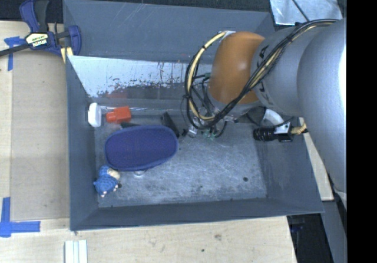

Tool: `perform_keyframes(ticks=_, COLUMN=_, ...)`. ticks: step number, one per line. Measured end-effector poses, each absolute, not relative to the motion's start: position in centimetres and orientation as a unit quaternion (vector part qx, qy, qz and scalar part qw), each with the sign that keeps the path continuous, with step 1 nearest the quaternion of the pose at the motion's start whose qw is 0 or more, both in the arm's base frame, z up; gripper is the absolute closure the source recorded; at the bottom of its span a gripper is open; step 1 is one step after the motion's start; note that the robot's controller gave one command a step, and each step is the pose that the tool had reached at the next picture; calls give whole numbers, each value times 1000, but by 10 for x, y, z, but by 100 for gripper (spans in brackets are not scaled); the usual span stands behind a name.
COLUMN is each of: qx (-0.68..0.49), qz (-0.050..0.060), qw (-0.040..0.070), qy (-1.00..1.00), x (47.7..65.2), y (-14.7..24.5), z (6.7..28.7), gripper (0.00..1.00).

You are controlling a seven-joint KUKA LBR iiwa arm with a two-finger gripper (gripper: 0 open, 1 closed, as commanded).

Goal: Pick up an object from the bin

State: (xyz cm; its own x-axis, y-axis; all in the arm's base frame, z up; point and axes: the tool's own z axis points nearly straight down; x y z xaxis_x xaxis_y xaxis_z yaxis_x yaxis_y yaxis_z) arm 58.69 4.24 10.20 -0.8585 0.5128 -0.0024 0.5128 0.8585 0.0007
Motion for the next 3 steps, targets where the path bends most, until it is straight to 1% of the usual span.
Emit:
perform_keyframes(ticks=1, qx=247, qz=2, qw=6, qy=969, x=620, y=37, z=219, gripper=100)
perform_keyframes(ticks=2, qx=373, qz=-1, qw=-1, qy=928, x=627, y=36, z=160, gripper=100)
perform_keyframes(ticks=3, qx=359, qz=2, qw=6, qy=933, x=613, y=26, z=357, gripper=100)
